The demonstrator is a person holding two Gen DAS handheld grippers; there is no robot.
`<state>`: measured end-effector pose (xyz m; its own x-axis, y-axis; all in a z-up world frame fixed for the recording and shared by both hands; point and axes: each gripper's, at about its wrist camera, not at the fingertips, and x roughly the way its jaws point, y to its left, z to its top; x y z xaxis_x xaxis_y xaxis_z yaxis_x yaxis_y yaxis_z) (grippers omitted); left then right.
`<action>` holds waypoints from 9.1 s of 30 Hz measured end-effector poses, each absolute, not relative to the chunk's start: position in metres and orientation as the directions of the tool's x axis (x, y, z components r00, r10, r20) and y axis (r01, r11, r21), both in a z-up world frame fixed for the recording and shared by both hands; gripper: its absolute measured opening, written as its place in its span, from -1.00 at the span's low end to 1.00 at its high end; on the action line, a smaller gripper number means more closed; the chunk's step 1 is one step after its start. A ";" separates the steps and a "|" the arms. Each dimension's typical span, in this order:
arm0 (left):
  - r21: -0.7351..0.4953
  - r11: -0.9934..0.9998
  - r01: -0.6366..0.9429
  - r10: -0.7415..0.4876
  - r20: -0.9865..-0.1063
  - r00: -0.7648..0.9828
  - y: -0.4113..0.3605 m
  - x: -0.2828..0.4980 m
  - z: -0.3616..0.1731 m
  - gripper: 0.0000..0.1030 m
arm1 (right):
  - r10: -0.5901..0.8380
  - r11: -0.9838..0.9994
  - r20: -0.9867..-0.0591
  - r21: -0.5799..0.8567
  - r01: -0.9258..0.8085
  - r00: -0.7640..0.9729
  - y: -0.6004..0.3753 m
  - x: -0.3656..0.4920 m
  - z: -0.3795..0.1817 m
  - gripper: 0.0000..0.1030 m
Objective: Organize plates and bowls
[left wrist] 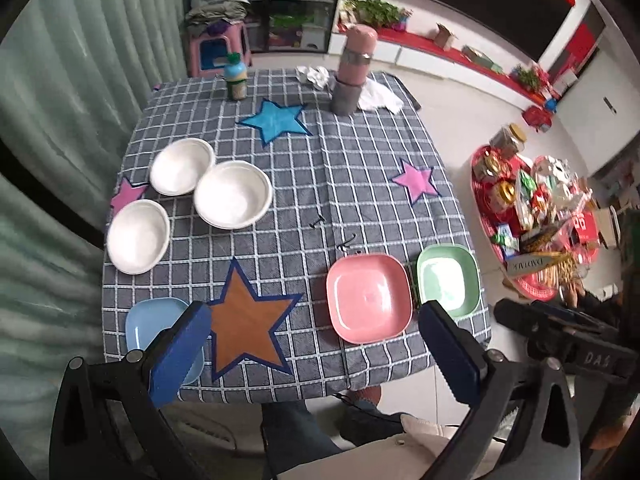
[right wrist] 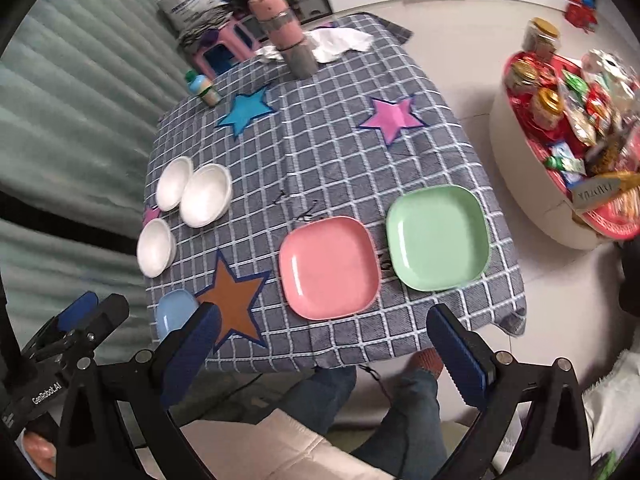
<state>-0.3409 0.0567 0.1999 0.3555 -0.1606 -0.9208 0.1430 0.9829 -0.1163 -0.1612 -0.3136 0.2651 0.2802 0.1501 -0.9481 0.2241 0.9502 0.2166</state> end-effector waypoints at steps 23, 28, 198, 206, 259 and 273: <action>-0.079 0.995 0.053 -0.093 -0.934 0.344 0.065 -0.330 0.208 1.00 | 0.327 0.920 -0.926 0.357 0.160 0.188 -0.312 -0.135 0.257 1.00; -0.070 0.996 0.062 -0.086 -0.945 0.316 0.061 -0.328 0.203 1.00 | 0.337 0.913 -0.927 0.364 0.182 0.165 -0.314 -0.135 0.247 1.00; -0.013 0.996 0.091 -0.013 -1.000 0.007 0.175 -0.290 -0.005 -0.18 | 0.198 0.972 -0.958 0.219 -0.081 -0.207 -0.055 -0.132 0.035 -0.28; 0.008 1.000 0.004 0.008 -0.999 0.039 0.239 -0.301 0.011 -0.18 | 0.199 0.951 -0.954 0.243 -0.193 -0.223 0.008 -0.110 0.029 -0.28; 0.010 0.949 0.316 0.021 -0.999 -0.030 0.071 -0.265 0.002 0.56 | 0.241 0.953 -0.952 0.195 0.233 -0.191 -0.156 -0.132 -0.021 1.00; -0.027 0.912 0.408 -0.001 -0.998 -0.062 -0.113 -0.249 -0.016 0.56 | 0.123 0.923 -0.986 0.073 0.378 -0.109 -0.347 -0.122 0.003 1.00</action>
